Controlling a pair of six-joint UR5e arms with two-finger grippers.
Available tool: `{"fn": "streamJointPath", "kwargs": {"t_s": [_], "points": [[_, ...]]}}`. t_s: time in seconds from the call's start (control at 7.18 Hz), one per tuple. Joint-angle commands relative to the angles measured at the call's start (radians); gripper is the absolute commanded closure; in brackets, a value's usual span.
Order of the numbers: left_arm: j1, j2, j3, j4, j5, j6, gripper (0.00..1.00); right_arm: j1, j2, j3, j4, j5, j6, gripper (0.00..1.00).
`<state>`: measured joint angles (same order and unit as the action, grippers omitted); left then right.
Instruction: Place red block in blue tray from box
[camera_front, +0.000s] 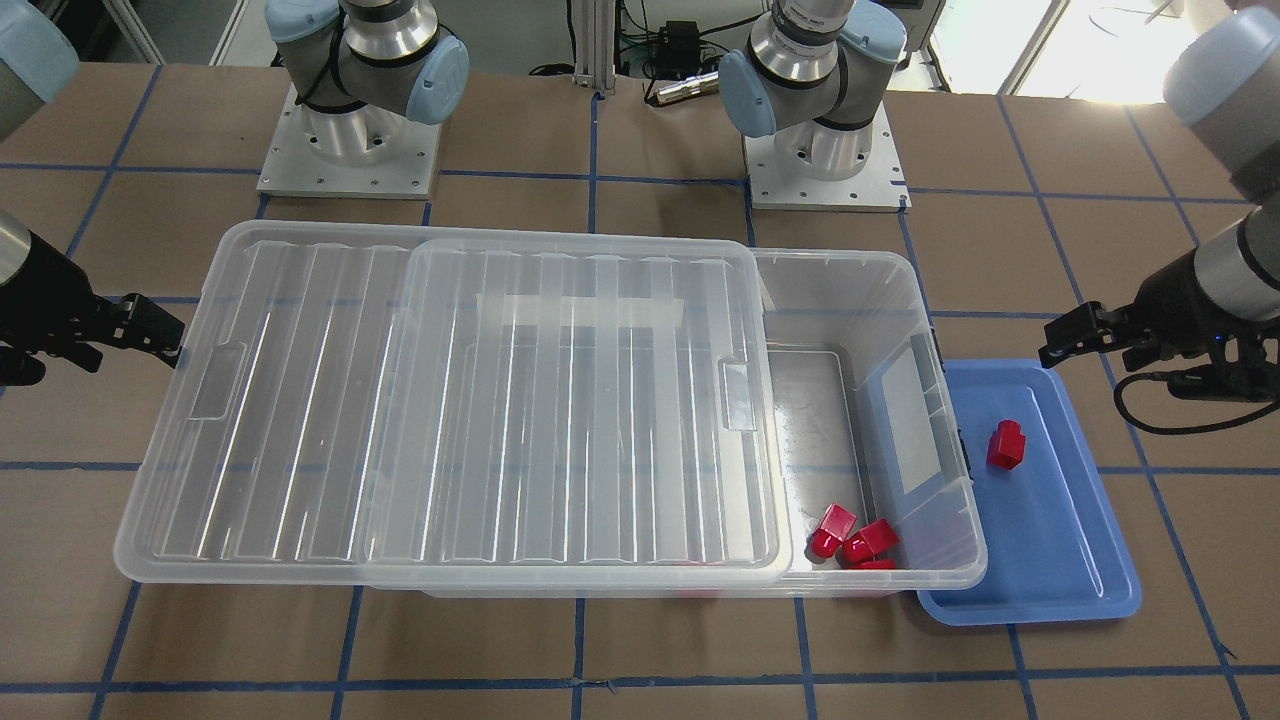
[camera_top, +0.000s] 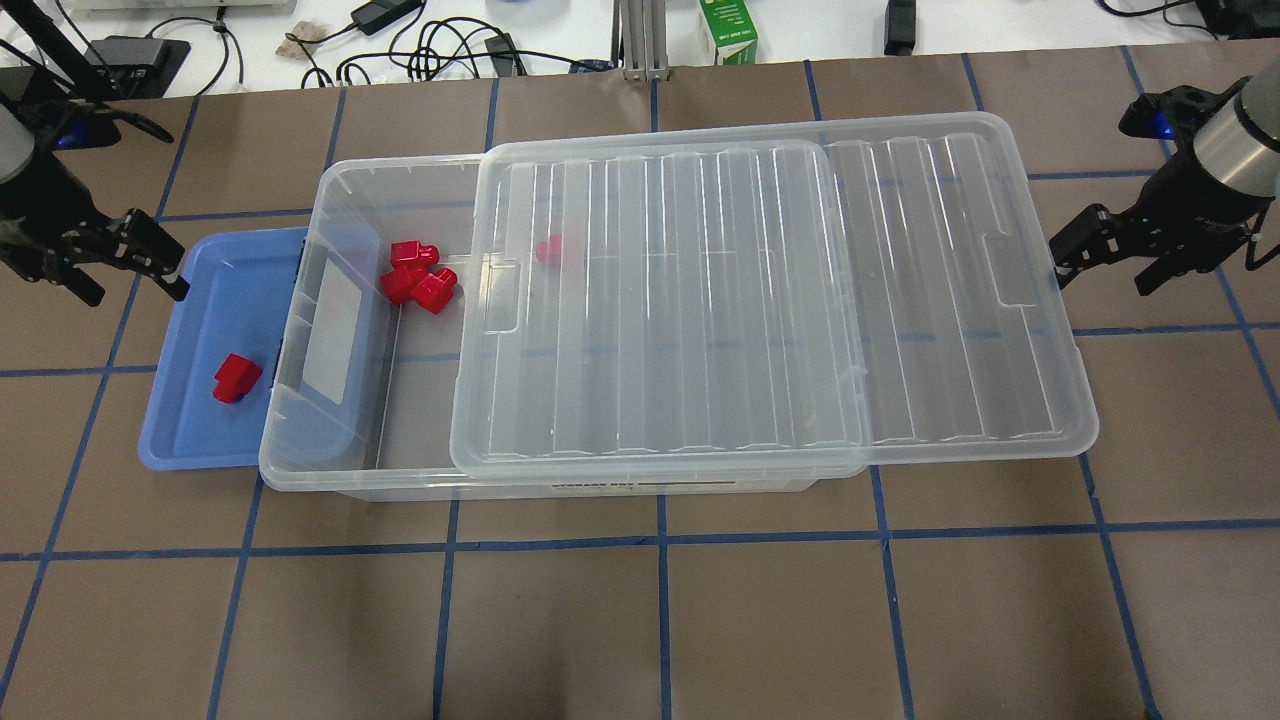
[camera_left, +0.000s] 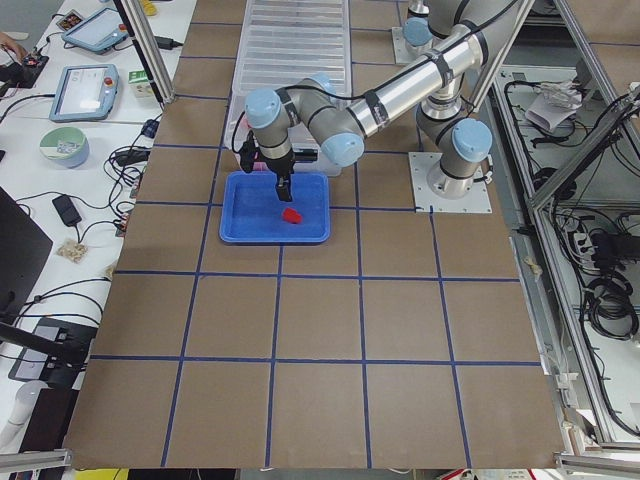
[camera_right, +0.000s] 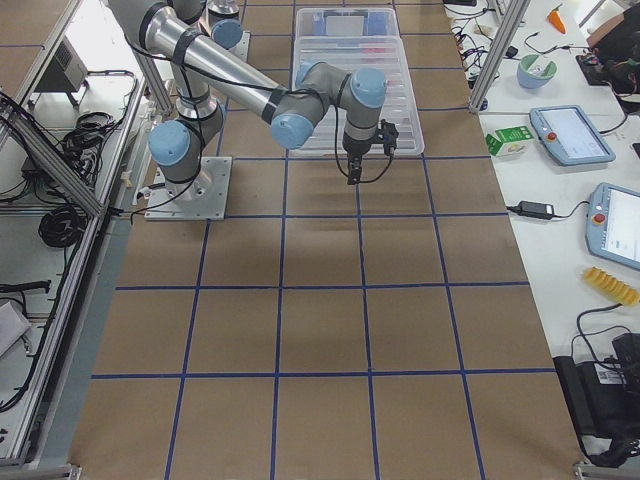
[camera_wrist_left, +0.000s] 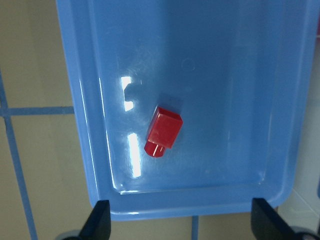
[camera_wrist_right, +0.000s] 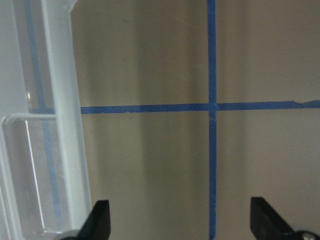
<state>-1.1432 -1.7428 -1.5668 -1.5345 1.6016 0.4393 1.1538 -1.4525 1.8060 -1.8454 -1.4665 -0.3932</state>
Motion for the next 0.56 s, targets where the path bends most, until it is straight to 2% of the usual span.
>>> {"fn": "streamJointPath", "kwargs": {"t_s": [0.0,0.42], "points": [[-0.195,0.1,0.053,-0.069,0.003,-0.141,0.0,0.084,0.006,0.006,-0.002,0.021,0.06,0.0],[-0.297,0.176,0.042,-0.078,0.004,-0.152,0.0,0.179,0.006,0.004,-0.009,0.072,0.091,0.0]]}}
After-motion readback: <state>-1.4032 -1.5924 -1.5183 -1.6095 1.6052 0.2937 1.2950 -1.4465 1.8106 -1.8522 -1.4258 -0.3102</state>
